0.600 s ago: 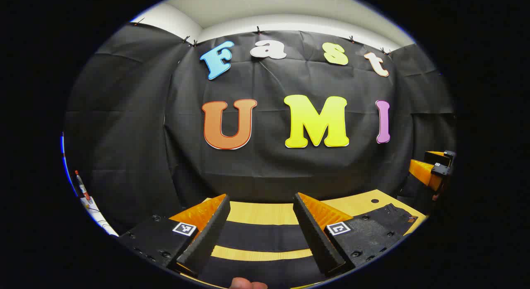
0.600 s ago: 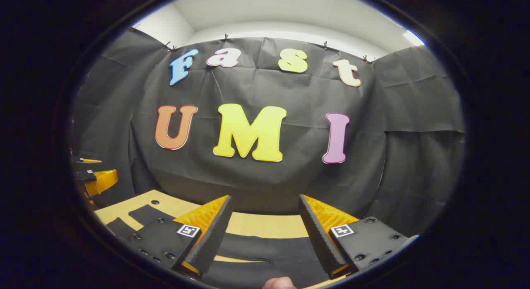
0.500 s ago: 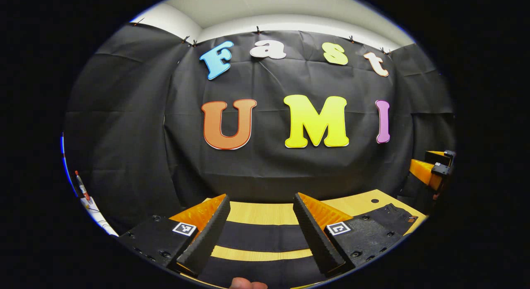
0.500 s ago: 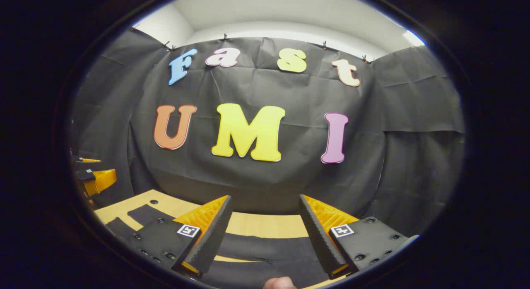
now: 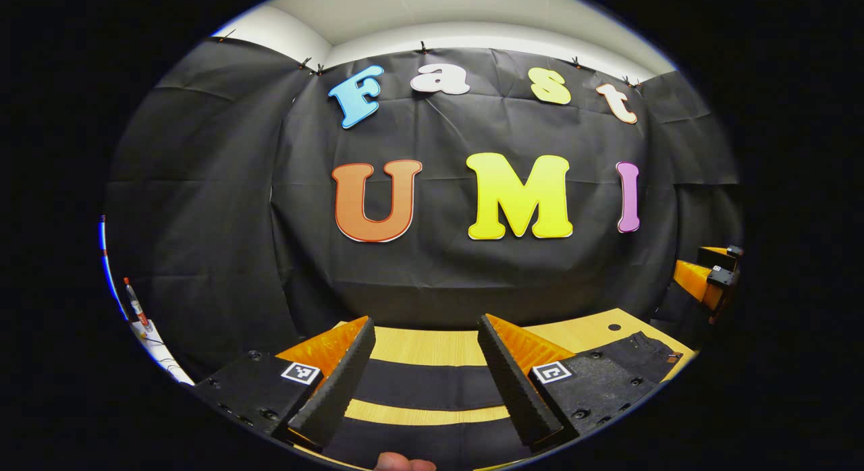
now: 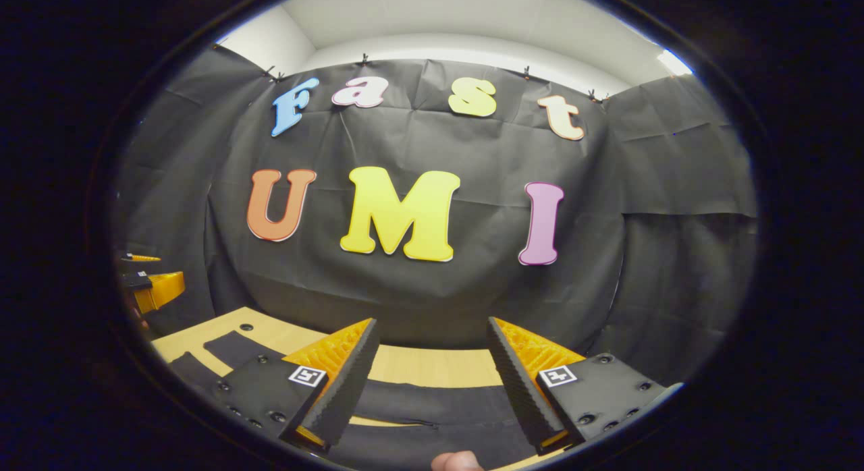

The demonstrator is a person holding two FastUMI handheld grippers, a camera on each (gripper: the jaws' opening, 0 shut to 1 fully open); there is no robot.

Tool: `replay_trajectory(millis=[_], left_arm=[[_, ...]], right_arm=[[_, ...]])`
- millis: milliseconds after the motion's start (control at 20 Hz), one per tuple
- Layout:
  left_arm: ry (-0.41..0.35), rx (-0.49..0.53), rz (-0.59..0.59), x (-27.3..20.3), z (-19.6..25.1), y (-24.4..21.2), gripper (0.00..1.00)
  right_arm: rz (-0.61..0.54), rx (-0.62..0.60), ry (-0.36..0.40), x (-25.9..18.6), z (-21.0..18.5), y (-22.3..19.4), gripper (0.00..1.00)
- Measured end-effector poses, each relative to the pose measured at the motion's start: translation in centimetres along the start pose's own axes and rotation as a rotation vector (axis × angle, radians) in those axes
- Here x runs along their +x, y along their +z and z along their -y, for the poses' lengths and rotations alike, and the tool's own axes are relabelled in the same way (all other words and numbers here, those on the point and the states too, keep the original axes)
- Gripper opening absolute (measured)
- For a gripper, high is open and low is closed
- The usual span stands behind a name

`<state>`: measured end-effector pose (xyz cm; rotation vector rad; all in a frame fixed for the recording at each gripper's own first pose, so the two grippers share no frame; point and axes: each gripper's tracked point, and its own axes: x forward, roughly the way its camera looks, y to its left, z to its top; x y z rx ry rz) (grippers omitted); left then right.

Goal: Grasp the waist and the cuffs of the jeans and fold them to make the two legs overlap; first hold the waist and fold one-third of the jeans toward the cuffs, then hold the cuffs and fold the remaining one-third in the same direction to finish folding.

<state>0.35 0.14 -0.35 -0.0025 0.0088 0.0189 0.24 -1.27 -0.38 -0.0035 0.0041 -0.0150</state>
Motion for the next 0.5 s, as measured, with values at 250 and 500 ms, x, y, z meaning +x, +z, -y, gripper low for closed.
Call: replay_trajectory(millis=[250, 500], left_arm=[[0.014, -0.011, -0.014, 0.0, -0.5, -0.5, 0.98], [0.054, -0.011, -0.04, 0.2, -3.0, -1.6, 0.98]], right_arm=[[-0.011, -0.003, -0.012, 0.3, 1.1, -0.6, 0.98], [-0.076, -0.015, -0.042, 0.9, 4.4, -2.9, 0.98]])
